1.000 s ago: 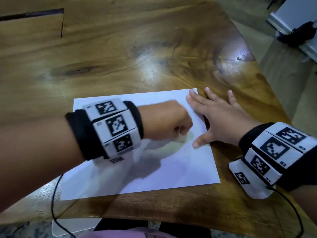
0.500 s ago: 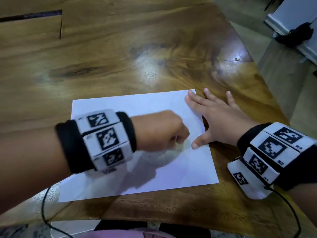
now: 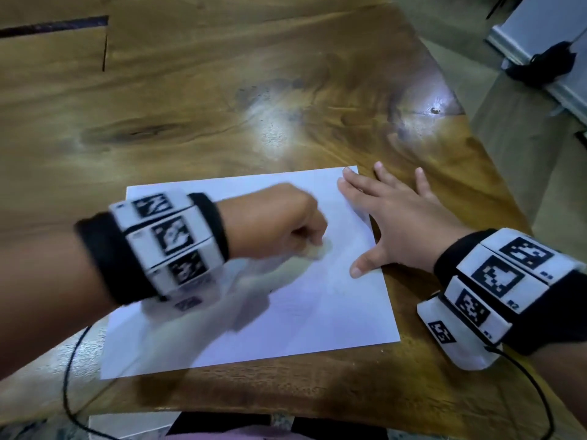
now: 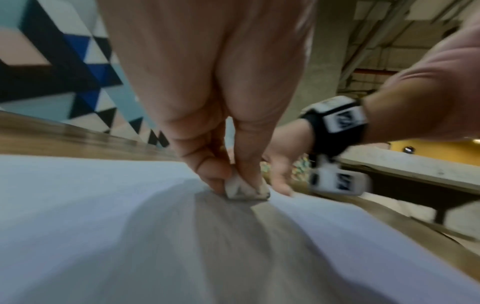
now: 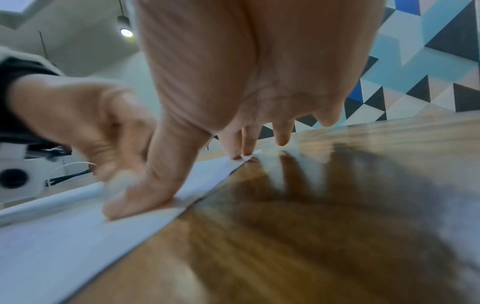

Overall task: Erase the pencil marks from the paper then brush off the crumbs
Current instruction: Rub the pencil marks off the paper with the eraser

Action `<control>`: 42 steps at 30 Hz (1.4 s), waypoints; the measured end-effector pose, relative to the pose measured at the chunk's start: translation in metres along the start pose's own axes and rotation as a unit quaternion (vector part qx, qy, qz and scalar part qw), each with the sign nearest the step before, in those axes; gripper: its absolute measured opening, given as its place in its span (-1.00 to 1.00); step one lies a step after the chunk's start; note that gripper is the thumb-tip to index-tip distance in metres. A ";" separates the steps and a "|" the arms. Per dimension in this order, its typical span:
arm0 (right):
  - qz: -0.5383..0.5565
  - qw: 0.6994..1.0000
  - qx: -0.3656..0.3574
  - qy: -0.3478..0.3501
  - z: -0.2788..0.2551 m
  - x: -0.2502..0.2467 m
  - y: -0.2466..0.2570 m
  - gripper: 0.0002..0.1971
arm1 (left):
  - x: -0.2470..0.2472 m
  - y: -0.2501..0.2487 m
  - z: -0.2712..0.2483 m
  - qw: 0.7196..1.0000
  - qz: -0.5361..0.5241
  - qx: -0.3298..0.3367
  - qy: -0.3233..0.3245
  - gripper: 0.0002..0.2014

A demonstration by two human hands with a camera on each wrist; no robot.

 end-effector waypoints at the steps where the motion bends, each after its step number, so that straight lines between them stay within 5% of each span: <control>1: 0.001 1.000 0.000 0.000 0.000 0.000 0.000 0.27 | 0.005 -0.003 -0.014 0.999 -0.013 0.001 0.036 -0.76; 4: 0.004 1.000 0.000 -0.003 0.000 0.000 0.000 0.27 | 0.010 0.001 -0.024 0.995 -0.018 -0.015 0.093 -0.83; 11: -0.007 1.000 -0.001 0.001 0.000 0.000 0.000 0.27 | -0.006 0.006 0.027 0.997 0.050 -0.024 -0.046 -0.89; 18: -0.005 1.000 0.002 0.004 0.000 0.001 0.001 0.26 | 0.018 -0.004 -0.038 0.995 -0.018 0.000 0.100 -0.91; 23: 0.002 1.000 0.003 0.006 0.000 0.001 0.000 0.26 | -0.012 0.013 0.029 0.998 0.039 -0.032 -0.041 -0.91; 26: 0.005 1.000 0.003 0.005 0.000 0.001 -0.001 0.25 | -0.015 0.017 0.034 0.996 0.053 -0.038 -0.056 -0.89; 34: -0.001 1.000 0.003 0.006 0.000 0.002 -0.001 0.26 | 0.012 0.007 -0.034 0.994 -0.009 -0.014 0.106 -0.90; 39: 0.005 1.000 -0.001 0.006 0.001 0.002 0.000 0.25 | -0.006 -0.005 0.037 0.999 0.033 -0.005 -0.014 -0.88; 42: 0.006 1.000 0.003 0.008 0.001 0.002 0.000 0.25 | 0.003 -0.015 0.036 0.999 0.031 0.010 -0.004 -0.90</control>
Point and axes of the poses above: each hand's wrist, its own z-axis towards the middle knuckle, its own x-axis out of the palm, y = z × x, the point moved 7 cm from there along z, towards the middle knuckle, and after that the axes turned 9 degrees about -y, right-handed, at the moved point
